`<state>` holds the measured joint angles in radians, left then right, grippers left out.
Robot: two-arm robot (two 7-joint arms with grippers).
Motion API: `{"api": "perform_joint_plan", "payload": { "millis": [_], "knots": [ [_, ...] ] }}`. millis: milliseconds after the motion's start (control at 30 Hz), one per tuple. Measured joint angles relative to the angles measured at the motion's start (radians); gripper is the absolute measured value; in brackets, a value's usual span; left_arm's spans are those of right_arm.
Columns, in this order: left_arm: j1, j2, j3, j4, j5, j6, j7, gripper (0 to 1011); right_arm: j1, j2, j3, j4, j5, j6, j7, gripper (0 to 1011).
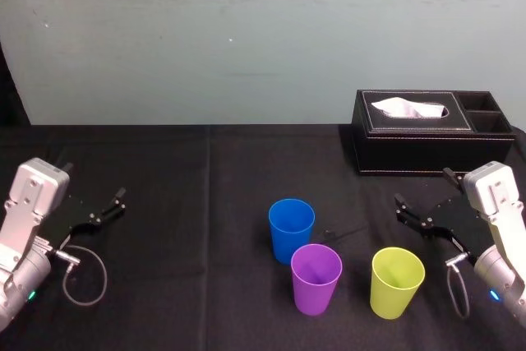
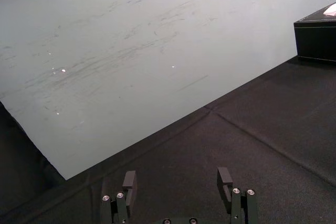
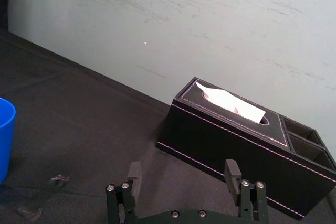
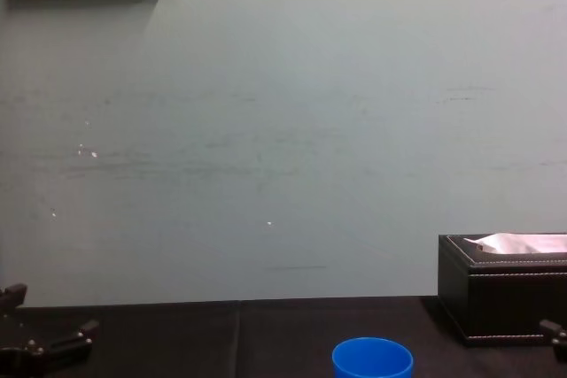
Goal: Stack the three plastic cups sequentially using one hand.
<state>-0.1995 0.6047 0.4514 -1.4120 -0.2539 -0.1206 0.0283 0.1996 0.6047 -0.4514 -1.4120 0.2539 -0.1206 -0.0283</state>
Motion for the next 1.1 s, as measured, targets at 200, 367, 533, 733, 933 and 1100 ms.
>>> {"api": "perform_joint_plan", "payload": {
  "millis": [200, 367, 533, 733, 933, 1100],
  "knots": [
    [0.000, 0.000, 0.000, 0.000, 0.000, 0.000, 0.000, 1000, 0.000, 0.000, 0.000, 0.000, 0.000, 0.000, 0.000, 1003],
    [0.000, 0.000, 0.000, 0.000, 0.000, 0.000, 0.000, 1000, 0.000, 0.000, 0.000, 0.000, 0.000, 0.000, 0.000, 1003],
    [0.000, 0.000, 0.000, 0.000, 0.000, 0.000, 0.000, 1000, 0.000, 0.000, 0.000, 0.000, 0.000, 0.000, 0.000, 1003],
    [0.000, 0.000, 0.000, 0.000, 0.000, 0.000, 0.000, 1000, 0.000, 0.000, 0.000, 0.000, 0.000, 0.000, 0.000, 1002],
    [0.000, 0.000, 0.000, 0.000, 0.000, 0.000, 0.000, 1000, 0.000, 0.000, 0.000, 0.000, 0.000, 0.000, 0.000, 1003],
    [0.000, 0.000, 0.000, 0.000, 0.000, 0.000, 0.000, 1000, 0.000, 0.000, 0.000, 0.000, 0.000, 0.000, 0.000, 1003]
  ]
}}
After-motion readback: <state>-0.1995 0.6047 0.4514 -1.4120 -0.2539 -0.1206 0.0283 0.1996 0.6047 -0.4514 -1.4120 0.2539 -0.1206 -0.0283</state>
